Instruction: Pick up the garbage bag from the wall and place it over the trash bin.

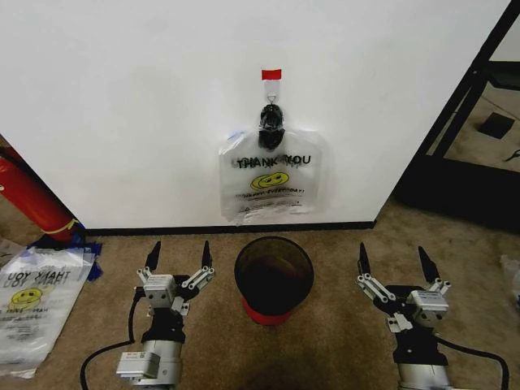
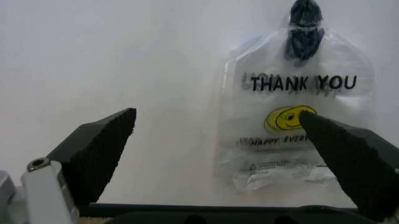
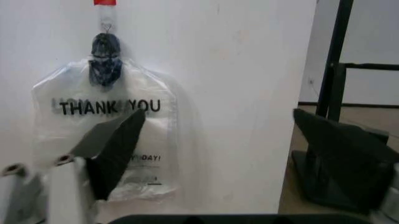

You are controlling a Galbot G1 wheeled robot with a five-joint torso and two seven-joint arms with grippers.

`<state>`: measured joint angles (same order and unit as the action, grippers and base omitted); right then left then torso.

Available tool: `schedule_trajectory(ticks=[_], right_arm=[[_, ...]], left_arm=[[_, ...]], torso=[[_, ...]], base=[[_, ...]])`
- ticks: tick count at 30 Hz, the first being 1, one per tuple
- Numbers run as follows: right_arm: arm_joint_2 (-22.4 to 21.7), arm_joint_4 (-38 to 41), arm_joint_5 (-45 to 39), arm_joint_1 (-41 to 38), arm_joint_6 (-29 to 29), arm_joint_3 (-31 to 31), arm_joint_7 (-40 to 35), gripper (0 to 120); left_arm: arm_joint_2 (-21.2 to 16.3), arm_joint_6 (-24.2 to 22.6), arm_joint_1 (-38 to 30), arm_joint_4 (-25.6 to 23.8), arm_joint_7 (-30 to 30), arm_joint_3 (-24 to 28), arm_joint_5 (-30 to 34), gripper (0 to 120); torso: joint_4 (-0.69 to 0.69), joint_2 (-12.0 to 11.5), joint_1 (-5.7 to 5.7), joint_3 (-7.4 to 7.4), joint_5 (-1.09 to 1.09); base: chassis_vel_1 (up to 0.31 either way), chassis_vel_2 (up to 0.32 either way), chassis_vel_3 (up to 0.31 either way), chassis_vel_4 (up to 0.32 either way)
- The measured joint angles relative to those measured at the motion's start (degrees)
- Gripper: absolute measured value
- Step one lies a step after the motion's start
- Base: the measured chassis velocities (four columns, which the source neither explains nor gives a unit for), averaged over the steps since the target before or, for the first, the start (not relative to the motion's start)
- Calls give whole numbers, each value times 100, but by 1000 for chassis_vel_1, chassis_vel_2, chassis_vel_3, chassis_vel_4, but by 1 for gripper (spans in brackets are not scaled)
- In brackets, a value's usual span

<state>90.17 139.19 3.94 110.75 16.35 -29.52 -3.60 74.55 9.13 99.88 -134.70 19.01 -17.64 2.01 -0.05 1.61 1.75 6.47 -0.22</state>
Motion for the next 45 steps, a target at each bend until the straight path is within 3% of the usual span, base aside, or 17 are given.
schedule_trajectory(ticks=[2, 5, 10, 30, 34, 37, 38, 40, 45], right_arm=[[-1, 0, 0, -2, 0, 2, -1, 85], [-7, 1, -6, -4, -1, -1, -1, 97], [-10, 2, -11, 1, 0, -5, -1, 100], [-92, 37, -138, 23, 44, 14, 9, 100], [-360, -27, -1003, -291, -226, 61, 311, 100], [-740, -128, -2425, -599, -398, 40, 1355, 100], [-740, -128, -2425, -599, -398, 40, 1355, 100], [-1048, -249, -3370, -865, -535, 29, 1927, 100], [-1516, -701, -4583, -1696, -992, 33, 2318, 100]], left_arm=[[0, 2, 4, -7, 1, -2, -1, 100], [8, 9, 12, -7, 3, 8, -17, 100], [26, 19, 13, 11, 5, 40, -44, 100], [20, 32, -15, 98, 8, 116, -105, 100], [44, 159, 136, 99, 39, 130, -205, 100], [-13, 274, 261, 108, 89, 140, -304, 100], [-13, 274, 261, 108, 89, 140, -304, 100], [-86, 298, 285, 109, 93, 151, -373, 100], [-65, 334, 366, 112, 89, 196, -552, 100]], torso=[[0, 0, 0, 0, 0], [0, 0, 0, 0, 0], [0, 0, 0, 0, 0], [-1, 0, 0, 0, 0], [1, 0, 0, 0, 0], [0, 0, 0, 0, 0], [0, 0, 0, 0, 0], [0, 0, 0, 0, 2], [0, 0, 0, 0, 2]], base=[[0, 0, 0, 0], [0, 0, 0, 0], [0, 0, 0, 0], [0, 0, 0, 0], [0, 0, 0, 0], [0, 0, 0, 0], [0, 0, 0, 0], [0, 0, 0, 0], [0, 0, 0, 0]])
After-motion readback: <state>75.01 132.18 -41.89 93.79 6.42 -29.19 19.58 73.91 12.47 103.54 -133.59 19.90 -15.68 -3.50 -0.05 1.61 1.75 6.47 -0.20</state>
